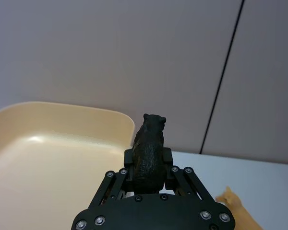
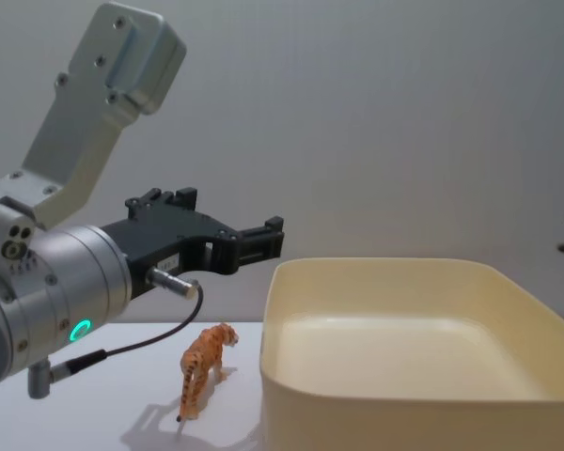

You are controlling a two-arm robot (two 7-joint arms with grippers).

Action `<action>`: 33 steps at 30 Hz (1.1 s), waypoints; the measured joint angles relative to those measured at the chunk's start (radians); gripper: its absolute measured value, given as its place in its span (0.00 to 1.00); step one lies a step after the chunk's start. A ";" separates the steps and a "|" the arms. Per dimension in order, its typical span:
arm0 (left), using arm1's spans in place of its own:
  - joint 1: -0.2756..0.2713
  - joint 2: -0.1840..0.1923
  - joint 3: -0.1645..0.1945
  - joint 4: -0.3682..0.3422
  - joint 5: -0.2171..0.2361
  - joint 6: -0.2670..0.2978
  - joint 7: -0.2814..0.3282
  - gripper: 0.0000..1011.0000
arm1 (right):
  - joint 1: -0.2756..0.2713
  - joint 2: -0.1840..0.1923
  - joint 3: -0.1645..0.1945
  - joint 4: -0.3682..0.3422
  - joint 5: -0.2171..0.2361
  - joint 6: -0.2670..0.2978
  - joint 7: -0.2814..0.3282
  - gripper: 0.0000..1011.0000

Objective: Pick up the toy alternately with two hands and place it into the central storage box.

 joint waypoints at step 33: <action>0.000 0.000 0.000 0.000 0.000 0.000 0.000 0.99 | 0.203 -0.103 -0.051 0.128 -0.004 0.081 0.227 0.93</action>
